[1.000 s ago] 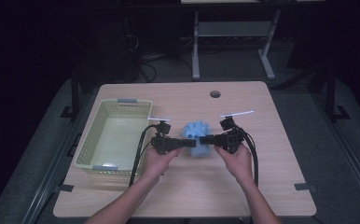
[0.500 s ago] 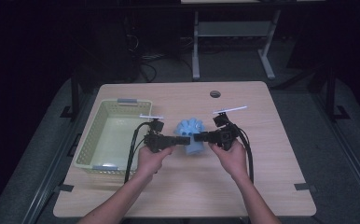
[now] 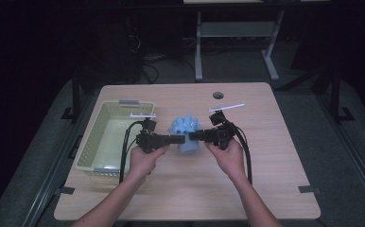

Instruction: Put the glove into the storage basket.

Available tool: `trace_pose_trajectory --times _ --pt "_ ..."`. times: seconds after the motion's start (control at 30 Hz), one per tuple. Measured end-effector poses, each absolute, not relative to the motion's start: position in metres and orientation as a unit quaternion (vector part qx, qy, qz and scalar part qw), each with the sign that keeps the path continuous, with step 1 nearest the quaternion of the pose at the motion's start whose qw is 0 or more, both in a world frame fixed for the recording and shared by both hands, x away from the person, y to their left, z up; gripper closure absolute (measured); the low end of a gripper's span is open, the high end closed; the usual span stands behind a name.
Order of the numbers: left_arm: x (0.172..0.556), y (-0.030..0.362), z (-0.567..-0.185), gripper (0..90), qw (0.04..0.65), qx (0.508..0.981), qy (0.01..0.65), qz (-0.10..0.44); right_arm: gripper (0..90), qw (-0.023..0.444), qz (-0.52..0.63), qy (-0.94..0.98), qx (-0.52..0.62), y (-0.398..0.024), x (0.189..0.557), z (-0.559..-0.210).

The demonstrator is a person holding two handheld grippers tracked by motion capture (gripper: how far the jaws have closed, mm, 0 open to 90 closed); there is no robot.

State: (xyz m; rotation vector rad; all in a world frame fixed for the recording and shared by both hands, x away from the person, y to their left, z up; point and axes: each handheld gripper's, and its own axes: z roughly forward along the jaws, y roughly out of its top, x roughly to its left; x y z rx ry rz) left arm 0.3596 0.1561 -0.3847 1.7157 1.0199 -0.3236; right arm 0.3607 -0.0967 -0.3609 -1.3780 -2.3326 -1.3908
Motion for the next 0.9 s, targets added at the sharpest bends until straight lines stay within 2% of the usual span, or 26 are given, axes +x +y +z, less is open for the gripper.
trace_pose_trajectory --times 0.9 --pt "0.364 0.189 -0.369 75.8 0.536 0.716 0.430 -0.123 75.8 0.053 -0.458 -0.777 -0.428 -0.066 0.372 -0.344"
